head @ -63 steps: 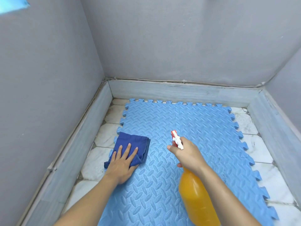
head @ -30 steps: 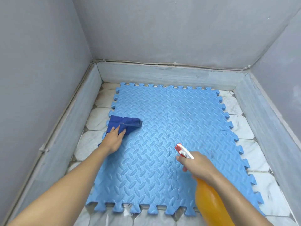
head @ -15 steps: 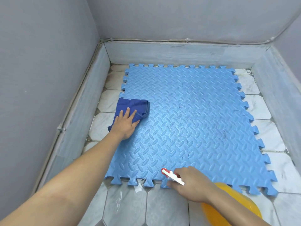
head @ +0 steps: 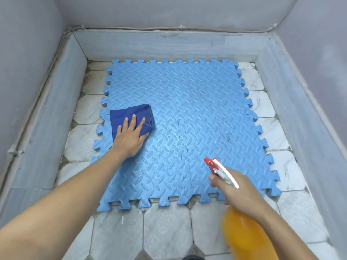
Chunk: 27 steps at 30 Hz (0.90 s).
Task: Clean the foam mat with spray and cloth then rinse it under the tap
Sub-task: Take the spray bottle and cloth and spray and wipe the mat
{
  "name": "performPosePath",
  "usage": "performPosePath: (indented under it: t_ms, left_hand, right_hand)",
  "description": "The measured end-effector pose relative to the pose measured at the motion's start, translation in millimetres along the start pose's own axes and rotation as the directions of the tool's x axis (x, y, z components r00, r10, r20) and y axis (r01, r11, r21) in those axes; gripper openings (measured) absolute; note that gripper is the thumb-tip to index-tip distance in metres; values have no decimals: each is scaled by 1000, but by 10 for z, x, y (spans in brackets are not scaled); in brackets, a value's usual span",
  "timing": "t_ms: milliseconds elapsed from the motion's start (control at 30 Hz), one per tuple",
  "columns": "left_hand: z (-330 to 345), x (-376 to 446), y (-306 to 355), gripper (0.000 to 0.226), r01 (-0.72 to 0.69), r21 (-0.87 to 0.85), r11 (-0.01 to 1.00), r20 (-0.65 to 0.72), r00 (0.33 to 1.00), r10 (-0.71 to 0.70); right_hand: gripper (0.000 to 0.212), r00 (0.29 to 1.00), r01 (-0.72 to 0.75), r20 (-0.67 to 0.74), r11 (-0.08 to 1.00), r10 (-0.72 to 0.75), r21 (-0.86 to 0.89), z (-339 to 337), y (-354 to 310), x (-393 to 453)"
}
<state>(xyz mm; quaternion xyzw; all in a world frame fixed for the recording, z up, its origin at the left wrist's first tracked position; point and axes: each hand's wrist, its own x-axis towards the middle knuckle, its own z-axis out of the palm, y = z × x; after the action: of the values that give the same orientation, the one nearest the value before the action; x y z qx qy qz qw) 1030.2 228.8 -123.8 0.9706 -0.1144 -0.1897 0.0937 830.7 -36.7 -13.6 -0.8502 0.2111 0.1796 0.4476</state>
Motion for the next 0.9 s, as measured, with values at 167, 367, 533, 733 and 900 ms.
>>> performPosePath:
  t_ms: [167, 367, 533, 733, 900]
  left_hand:
    - [61, 37, -82, 63, -21, 10, 1000, -34, 999, 21]
    - [90, 58, -92, 64, -34, 6, 999, -62, 997, 34]
    - [119, 58, -63, 64, -39, 52, 998, -87, 995, 43]
    - [96, 62, -67, 64, -33, 68, 997, -69, 997, 38]
    - [58, 38, -68, 62, -34, 43, 998, -36, 999, 36]
  right_hand:
    - [28, 970, -165, -125, 943, 208, 289, -393, 362, -225]
    - [37, 906, -292, -198, 890, 375, 351, -434, 728, -392]
    - [41, 887, -262, -272, 891, 374, 372, -432, 731, -397]
    - [44, 905, -27, -382, 922, 186, 385, -470, 347, -277]
    - [56, 934, 99, -356, 963, -3, 252, -368, 64, -31]
